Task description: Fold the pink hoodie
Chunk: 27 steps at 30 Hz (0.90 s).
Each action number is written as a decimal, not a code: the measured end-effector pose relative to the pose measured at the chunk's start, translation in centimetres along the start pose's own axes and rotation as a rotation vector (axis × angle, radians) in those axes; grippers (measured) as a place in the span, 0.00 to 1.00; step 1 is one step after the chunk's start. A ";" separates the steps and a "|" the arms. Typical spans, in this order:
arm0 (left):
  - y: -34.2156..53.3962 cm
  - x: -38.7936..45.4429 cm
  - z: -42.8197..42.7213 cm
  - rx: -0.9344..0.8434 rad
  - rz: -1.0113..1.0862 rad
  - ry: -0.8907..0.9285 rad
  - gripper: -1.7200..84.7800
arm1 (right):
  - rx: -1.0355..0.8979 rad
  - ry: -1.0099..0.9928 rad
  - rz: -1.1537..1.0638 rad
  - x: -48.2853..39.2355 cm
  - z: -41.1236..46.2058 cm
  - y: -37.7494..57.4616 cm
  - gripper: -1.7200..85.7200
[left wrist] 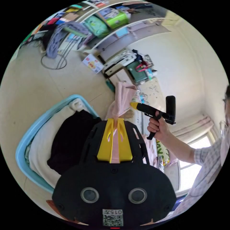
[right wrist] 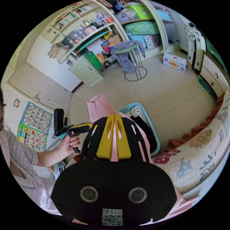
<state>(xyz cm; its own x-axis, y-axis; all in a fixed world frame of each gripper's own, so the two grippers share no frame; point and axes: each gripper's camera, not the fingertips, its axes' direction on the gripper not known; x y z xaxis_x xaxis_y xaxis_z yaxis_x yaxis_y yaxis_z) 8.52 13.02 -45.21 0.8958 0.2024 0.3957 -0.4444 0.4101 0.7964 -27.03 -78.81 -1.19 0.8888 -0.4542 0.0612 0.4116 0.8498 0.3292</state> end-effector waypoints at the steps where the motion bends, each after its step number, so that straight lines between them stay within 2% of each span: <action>1: 1.7 2.6 -0.3 -0.006 0.052 0.038 0.02 | 0.043 -0.003 -0.001 -0.4 -4.3 3.6 0.01; 6: 10.5 13.8 -0.2 -0.079 0.305 0.136 0.02 | 0.216 -0.003 0.116 -1.7 -19.9 21.4 0.01; 11: 23.1 23.4 1.8 -0.250 0.529 0.225 0.03 | 0.344 0.097 0.314 -5.1 -31.2 46.3 0.01; 15: 32.4 26.9 4.5 -0.402 0.610 0.217 0.03 | 0.345 0.137 0.497 -5.8 -33.0 63.2 0.01; 17: 38.9 28.2 7.4 -0.537 0.647 0.183 0.03 | 0.306 0.185 0.615 -5.1 -31.8 73.3 0.01; 18: 40.6 28.4 8.2 -0.568 0.659 0.168 0.03 | 0.298 0.192 0.643 -4.9 -31.3 75.5 0.01; 20: 46.9 29.2 11.0 -0.680 0.726 0.076 0.04 | 0.257 0.191 0.764 -3.3 -29.0 83.5 0.01; 24: 54.1 29.2 14.3 -0.775 0.779 -0.107 0.07 | 0.277 0.149 0.932 -1.3 -27.2 93.5 0.01; 27: 57.1 28.0 16.1 -0.878 0.670 -0.153 0.11 | 0.358 0.196 0.950 -1.4 -29.1 98.8 0.01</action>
<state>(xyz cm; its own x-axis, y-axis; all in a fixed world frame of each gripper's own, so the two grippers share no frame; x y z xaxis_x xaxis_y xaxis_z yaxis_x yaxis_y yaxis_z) 8.23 27.77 18.68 0.4387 0.5320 0.7243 -0.6288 0.7575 -0.1755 18.26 13.58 3.83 0.8463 0.4416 0.2980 -0.5327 0.6911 0.4885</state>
